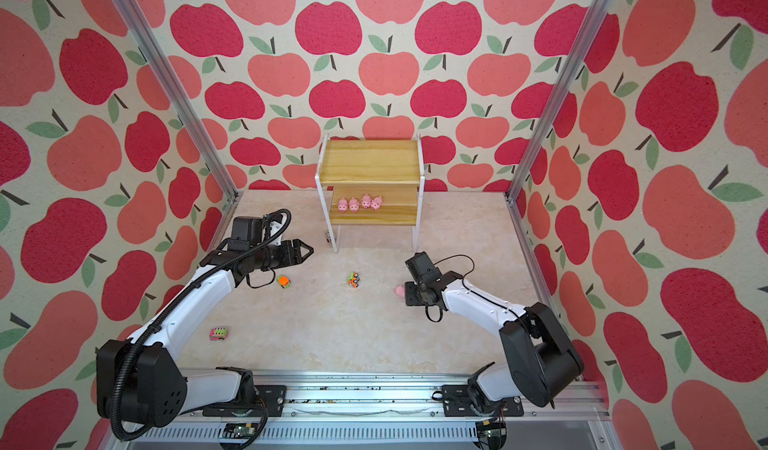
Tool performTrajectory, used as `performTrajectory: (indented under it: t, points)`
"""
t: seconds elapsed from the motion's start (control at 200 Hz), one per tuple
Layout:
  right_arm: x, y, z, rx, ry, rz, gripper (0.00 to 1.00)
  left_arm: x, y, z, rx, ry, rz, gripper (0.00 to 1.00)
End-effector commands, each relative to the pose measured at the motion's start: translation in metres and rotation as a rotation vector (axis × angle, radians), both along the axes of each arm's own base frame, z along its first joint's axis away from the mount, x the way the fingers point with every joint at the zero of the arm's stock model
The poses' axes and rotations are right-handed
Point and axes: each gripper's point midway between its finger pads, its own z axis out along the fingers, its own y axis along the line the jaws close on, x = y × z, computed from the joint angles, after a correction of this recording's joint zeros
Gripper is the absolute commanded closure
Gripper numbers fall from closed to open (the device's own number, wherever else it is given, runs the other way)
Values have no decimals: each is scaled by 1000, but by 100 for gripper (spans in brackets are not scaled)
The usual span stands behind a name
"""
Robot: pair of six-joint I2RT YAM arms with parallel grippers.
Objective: Place and organize the plastic toys onto the shelf
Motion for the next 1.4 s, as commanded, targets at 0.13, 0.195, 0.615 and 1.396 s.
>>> performTrajectory:
  t: [0.13,0.195,0.615,1.396]
  points:
    - [0,-9,25,-80,-87,47,51,-3,-3,4,-4,-19,2,26]
    - [-1,1,27,-53,-92,77,50,-4,-5,3,-4,-20,-3,26]
    - [-14,20,-12,-58,12,141,50,-4,-9,6,-5,-31,-23,26]
    - [46,1,-27,-214,-65,89,50,-17,-18,37,22,-141,-89,25]
